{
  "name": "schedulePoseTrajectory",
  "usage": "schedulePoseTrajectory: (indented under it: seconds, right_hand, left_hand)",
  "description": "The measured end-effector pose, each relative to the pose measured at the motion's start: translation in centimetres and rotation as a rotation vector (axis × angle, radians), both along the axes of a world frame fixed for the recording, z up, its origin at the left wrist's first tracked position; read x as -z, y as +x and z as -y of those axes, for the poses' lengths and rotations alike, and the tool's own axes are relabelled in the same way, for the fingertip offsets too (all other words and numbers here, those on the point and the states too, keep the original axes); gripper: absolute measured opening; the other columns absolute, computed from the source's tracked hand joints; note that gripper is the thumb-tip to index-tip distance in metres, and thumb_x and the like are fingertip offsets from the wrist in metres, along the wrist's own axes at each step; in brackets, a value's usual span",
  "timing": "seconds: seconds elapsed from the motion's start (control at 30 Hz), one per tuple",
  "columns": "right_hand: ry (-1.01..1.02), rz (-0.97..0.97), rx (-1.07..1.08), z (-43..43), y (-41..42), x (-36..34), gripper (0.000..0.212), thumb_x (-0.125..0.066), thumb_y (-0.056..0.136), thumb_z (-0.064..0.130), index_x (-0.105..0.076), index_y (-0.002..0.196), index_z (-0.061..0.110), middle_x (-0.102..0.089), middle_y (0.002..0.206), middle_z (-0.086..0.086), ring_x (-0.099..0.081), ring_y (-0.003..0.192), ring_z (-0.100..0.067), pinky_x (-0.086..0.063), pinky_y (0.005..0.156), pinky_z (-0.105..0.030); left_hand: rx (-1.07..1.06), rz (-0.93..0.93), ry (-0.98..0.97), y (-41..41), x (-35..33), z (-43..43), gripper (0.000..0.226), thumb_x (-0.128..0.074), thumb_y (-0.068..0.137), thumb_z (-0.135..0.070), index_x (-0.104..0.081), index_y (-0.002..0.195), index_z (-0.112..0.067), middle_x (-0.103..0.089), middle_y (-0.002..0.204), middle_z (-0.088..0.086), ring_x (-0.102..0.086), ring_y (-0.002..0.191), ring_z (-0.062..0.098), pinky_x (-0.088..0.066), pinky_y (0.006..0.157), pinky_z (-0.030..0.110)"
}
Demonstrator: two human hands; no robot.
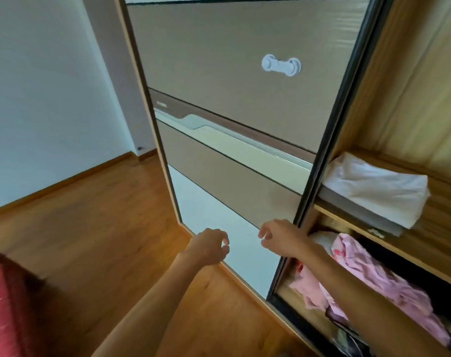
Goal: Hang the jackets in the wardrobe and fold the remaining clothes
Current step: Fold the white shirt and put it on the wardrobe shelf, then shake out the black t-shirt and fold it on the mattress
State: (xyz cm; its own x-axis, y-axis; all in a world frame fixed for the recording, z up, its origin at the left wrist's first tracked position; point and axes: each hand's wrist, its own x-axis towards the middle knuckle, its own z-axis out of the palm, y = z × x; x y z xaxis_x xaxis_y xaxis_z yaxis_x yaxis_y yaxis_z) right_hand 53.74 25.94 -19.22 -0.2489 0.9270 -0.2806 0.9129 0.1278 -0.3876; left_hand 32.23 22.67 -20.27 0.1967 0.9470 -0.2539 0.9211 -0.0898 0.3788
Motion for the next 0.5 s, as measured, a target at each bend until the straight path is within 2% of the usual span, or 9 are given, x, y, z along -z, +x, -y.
schedulePoseTrajectory:
  seconds: [0.07,0.17,0.27,0.33,0.4,0.5]
  right_hand:
    - [-0.022,-0.003,-0.080,1.3,-3.9,0.3,0.024,-0.059,0.090,0.024,-0.068,0.111,0.023,-0.067,0.113,0.003,-0.062,0.087,-0.014,-0.051,0.081,-0.026]
    - [-0.010,0.014,-0.215,3.0,-9.9,0.0,0.024,-0.060,0.091,0.026,-0.069,0.113,0.021,-0.068,0.116,0.001,-0.065,0.098,-0.017,-0.051,0.085,-0.028]
    - [0.023,0.005,-0.335,4.2,-15.9,-0.5,0.023,-0.058,0.094,0.028,-0.070,0.110,0.018,-0.070,0.110,0.000,-0.067,0.095,-0.019,-0.054,0.085,-0.031]
    - [0.040,-0.005,-0.405,4.6,-19.6,-0.7,0.020,-0.059,0.094,0.028,-0.070,0.108,0.018,-0.071,0.109,-0.001,-0.067,0.092,-0.019,-0.055,0.082,-0.030]
    - [0.041,-0.026,-0.481,4.9,-23.2,-0.6,0.020,-0.059,0.095,0.024,-0.071,0.110,0.018,-0.070,0.112,-0.001,-0.067,0.098,-0.018,-0.055,0.086,-0.030]
    - [0.044,-0.055,-0.595,5.2,-28.6,-0.4,0.021,-0.061,0.095,0.023,-0.070,0.114,0.020,-0.069,0.116,0.001,-0.066,0.103,-0.015,-0.056,0.090,-0.029]
  left_hand:
    - [-0.056,-0.012,-0.032,-3.9,0.0,2.5,0.033,-0.049,0.101,-0.029,-0.065,0.127,-0.017,-0.064,0.132,-0.002,-0.062,0.119,0.019,-0.052,0.099,0.033]
    - [-0.164,-0.026,-0.080,-9.3,-0.6,6.1,0.032,-0.045,0.101,-0.022,-0.069,0.119,-0.012,-0.069,0.123,0.002,-0.065,0.110,0.020,-0.054,0.095,0.035]
    - [-0.300,-0.024,-0.078,-14.3,-1.2,9.2,0.029,-0.050,0.100,-0.020,-0.069,0.121,-0.014,-0.068,0.123,-0.001,-0.064,0.109,0.018,-0.053,0.090,0.030]
    - [-0.415,0.040,-0.075,-17.5,-1.1,11.2,0.026,-0.055,0.098,-0.025,-0.069,0.119,-0.018,-0.070,0.119,-0.002,-0.065,0.102,0.014,-0.053,0.085,0.027]
    - [-0.532,0.067,-0.069,-20.6,-1.0,13.0,0.026,-0.056,0.096,-0.030,-0.070,0.117,-0.022,-0.071,0.116,-0.003,-0.066,0.102,0.016,-0.055,0.091,0.034]
    - [-0.673,0.041,-0.077,-25.1,-0.8,15.3,0.026,-0.055,0.097,-0.032,-0.069,0.118,-0.024,-0.070,0.117,-0.001,-0.065,0.109,0.020,-0.053,0.095,0.034]
